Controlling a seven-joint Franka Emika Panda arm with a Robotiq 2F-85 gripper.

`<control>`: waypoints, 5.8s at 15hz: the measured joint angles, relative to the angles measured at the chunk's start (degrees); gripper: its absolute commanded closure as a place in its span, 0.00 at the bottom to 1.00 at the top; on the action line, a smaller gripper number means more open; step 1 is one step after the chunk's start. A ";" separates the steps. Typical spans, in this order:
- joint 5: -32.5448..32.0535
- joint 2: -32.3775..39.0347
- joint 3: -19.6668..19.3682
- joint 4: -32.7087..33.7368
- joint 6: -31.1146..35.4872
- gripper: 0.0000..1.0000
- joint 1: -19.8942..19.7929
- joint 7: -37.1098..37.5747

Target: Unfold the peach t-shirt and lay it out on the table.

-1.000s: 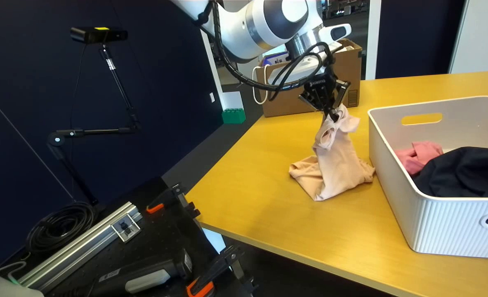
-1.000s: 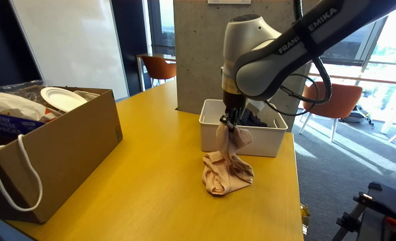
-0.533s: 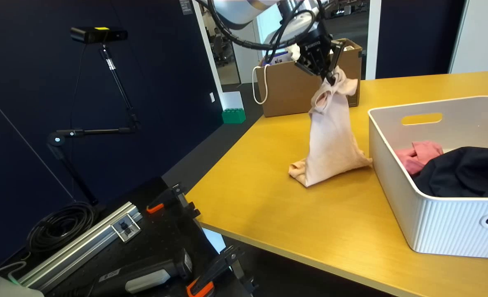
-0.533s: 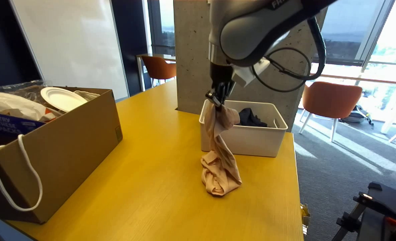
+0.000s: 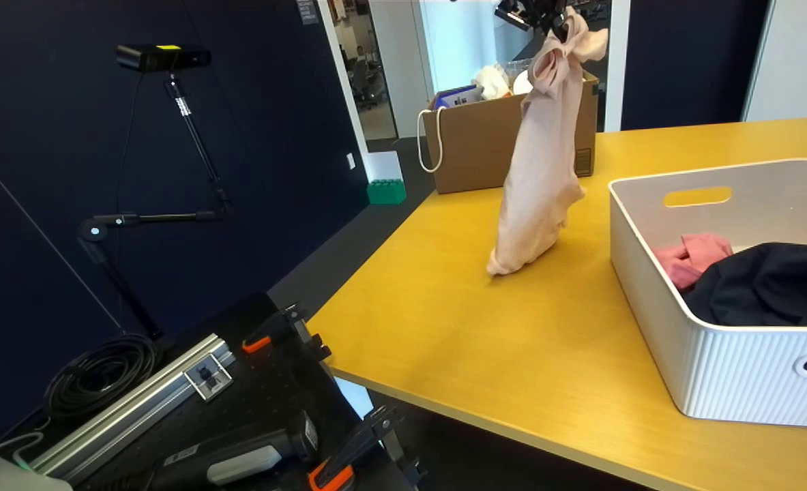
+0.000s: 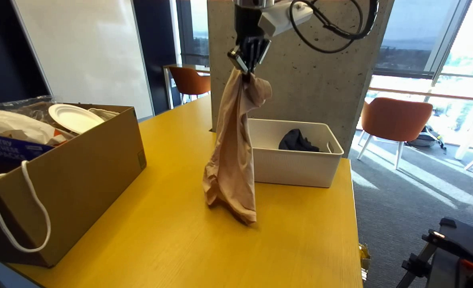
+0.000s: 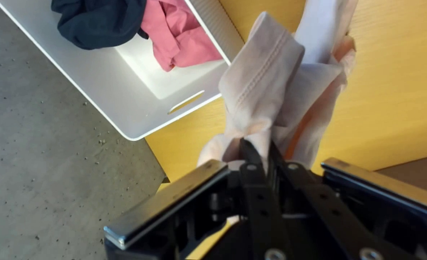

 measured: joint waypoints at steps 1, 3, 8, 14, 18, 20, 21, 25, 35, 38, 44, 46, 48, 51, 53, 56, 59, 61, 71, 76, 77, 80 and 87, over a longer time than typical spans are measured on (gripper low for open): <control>0.00 0.96 -0.01 2.63 -1.25 0.98 -0.14 0.04; 0.00 3.35 -0.06 7.85 -3.01 0.98 -0.57 0.11; 1.69 9.46 0.59 19.66 -3.36 0.98 -0.83 4.55; 3.75 9.36 1.21 25.80 -7.93 0.98 6.00 20.33; 3.89 9.11 1.23 25.80 -8.59 0.98 8.72 27.17; 4.48 9.87 1.29 24.25 -8.76 0.98 8.63 28.08; 5.01 10.53 1.36 23.38 -8.71 0.98 8.50 28.11; 6.90 13.75 2.73 19.56 -7.11 0.98 8.68 28.05; 8.00 9.78 5.23 2.89 -7.14 0.98 12.37 32.06; 8.09 3.86 4.94 -5.35 -7.78 0.98 11.99 35.54; 9.72 -1.89 3.82 -24.03 -3.46 0.98 6.53 38.40; 11.04 -1.73 3.68 -30.20 0.52 0.98 3.60 38.41; 12.20 -1.84 3.35 -36.84 5.06 0.98 0.88 38.39; 12.72 -3.02 1.89 -46.47 11.33 0.98 -1.55 38.39; 12.74 -4.35 0.39 -52.31 14.86 0.98 -2.43 38.39; 12.69 -4.82 -2.22 -57.06 19.38 0.66 -3.38 38.38; 12.68 -4.80 -4.08 -58.55 22.57 0.45 -3.47 38.39; 12.70 -5.03 -4.47 -58.81 23.97 0.30 -3.47 38.38; 3.37 -14.02 -6.52 -60.58 27.12 0.00 -3.54 25.29; 0.98 -12.15 -4.33 -52.91 27.11 0.00 -3.43 14.91; 0.79 -11.26 -3.41 -50.72 27.08 0.00 -3.30 13.06; 0.76 -7.14 -0.19 -43.54 27.05 0.00 -3.14 6.87; 0.81 5.57 6.84 -31.41 29.53 0.00 -3.67 -9.47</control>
